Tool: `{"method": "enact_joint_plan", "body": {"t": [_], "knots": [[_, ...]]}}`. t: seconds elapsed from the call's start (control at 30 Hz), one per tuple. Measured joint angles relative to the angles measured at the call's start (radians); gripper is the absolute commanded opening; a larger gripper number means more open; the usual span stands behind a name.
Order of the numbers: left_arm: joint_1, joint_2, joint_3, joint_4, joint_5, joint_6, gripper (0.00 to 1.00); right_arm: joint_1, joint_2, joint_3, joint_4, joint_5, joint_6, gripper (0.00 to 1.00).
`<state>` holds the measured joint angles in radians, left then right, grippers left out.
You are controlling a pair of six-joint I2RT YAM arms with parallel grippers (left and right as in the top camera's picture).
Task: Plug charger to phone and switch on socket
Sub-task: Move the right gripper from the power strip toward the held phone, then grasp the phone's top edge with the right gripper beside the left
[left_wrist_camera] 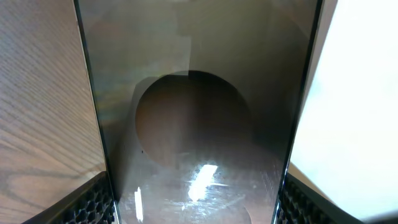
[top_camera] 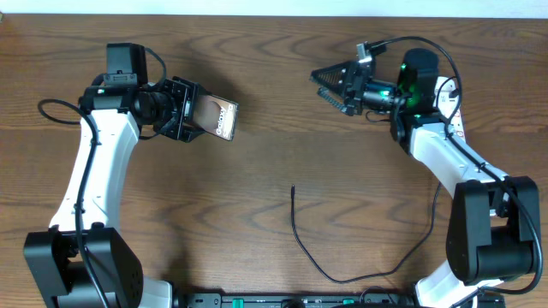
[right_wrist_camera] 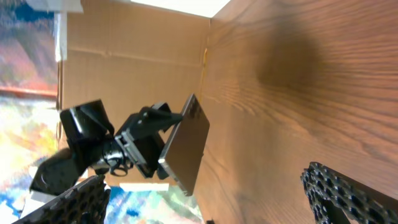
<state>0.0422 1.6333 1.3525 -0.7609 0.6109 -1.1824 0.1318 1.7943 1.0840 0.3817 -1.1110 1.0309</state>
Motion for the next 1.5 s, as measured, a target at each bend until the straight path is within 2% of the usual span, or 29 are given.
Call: {"method": "enact_joint_plan", "body": {"t": [0.4, 0.6, 0.9, 1.2, 1.3, 1.5], "knots": [[-0.068, 0.000, 0.000, -0.006, -0.069, -0.100, 0.07, 0.174, 0.000, 0.000, -0.061, -0.002, -0.295, 0.99], [-0.102, 0.000, 0.000, -0.006, -0.091, -0.147, 0.07, 0.252, 0.000, 0.000, -0.064, 0.034, -0.371, 0.99], [-0.151, 0.000, 0.000, -0.006, -0.105, -0.209, 0.07, 0.340, 0.000, 0.000, -0.067, 0.104, -0.399, 0.98], [-0.191, 0.000, 0.000, -0.006, -0.117, -0.239, 0.07, 0.375, 0.002, 0.000, -0.139, 0.229, -0.377, 0.94], [-0.196, 0.000, 0.000, -0.006, -0.117, -0.240, 0.07, 0.375, 0.004, 0.000, -0.139, 0.256, -0.351, 0.88], [-0.198, 0.000, 0.000, -0.006, -0.117, -0.259, 0.07, 0.382, 0.006, 0.000, -0.139, 0.289, -0.308, 0.81]]}}
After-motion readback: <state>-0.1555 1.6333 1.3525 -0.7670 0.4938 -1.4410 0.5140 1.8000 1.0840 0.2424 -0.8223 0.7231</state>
